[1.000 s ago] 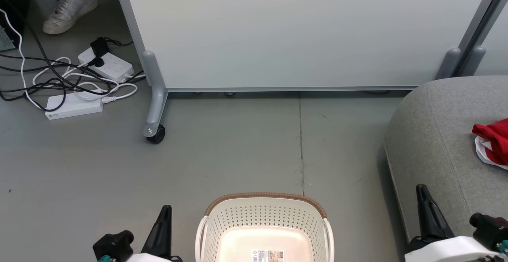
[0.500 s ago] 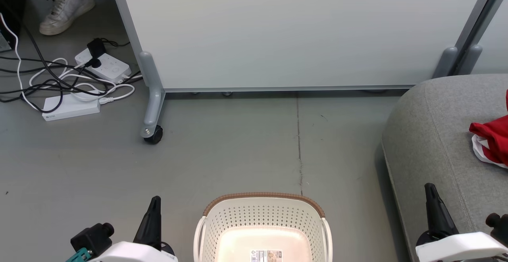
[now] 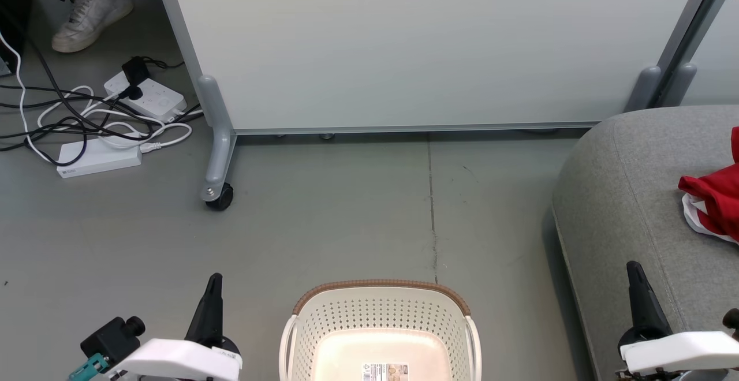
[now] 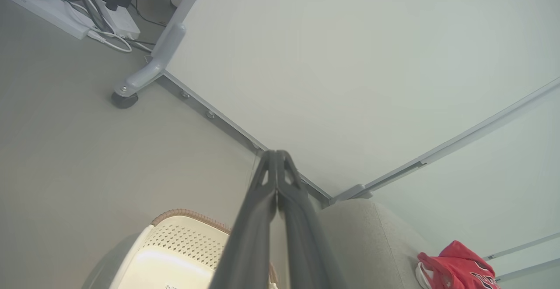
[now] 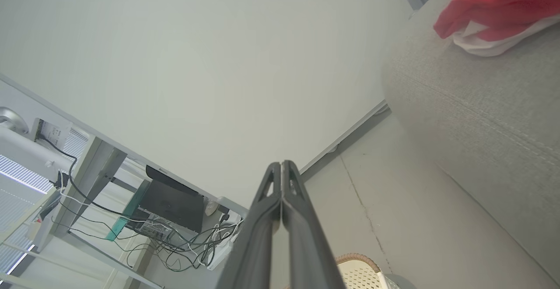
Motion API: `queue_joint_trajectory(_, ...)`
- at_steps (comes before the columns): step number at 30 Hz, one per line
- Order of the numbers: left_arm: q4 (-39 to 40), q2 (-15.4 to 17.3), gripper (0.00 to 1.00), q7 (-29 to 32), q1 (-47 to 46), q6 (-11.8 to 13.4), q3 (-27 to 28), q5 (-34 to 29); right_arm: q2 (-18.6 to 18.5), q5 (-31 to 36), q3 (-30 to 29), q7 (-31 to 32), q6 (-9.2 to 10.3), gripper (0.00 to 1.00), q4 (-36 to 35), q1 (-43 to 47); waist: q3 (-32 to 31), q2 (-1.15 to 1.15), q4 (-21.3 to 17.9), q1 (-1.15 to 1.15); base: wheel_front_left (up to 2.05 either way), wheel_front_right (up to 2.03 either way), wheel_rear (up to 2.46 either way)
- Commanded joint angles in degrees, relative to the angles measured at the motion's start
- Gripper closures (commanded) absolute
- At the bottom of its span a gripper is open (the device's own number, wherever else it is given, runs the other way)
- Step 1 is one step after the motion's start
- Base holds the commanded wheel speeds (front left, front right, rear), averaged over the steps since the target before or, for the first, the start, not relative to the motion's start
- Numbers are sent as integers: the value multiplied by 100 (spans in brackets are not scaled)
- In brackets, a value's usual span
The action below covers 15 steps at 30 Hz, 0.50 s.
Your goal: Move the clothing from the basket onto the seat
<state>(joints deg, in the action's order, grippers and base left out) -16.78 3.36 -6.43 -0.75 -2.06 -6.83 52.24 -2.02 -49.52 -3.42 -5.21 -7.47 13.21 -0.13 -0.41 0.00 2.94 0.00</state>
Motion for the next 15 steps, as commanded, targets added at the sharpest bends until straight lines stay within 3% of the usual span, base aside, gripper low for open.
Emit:
queue_joint_trajectory(1, 92, 58, 100, 54, -207, -53, 64, 206, -53, -219, -50, 64, -2, 100, -106, -130, 1, 0, -6, 0, 0, 0, 0)
queue_joint_trajectory(15, 121, 82, 100, 290, -321, -164, 237, 1124, -67, -1139, -162, 315, -4, 100, -142, -174, 7, 0, -55, 0, 0, 0, 0)
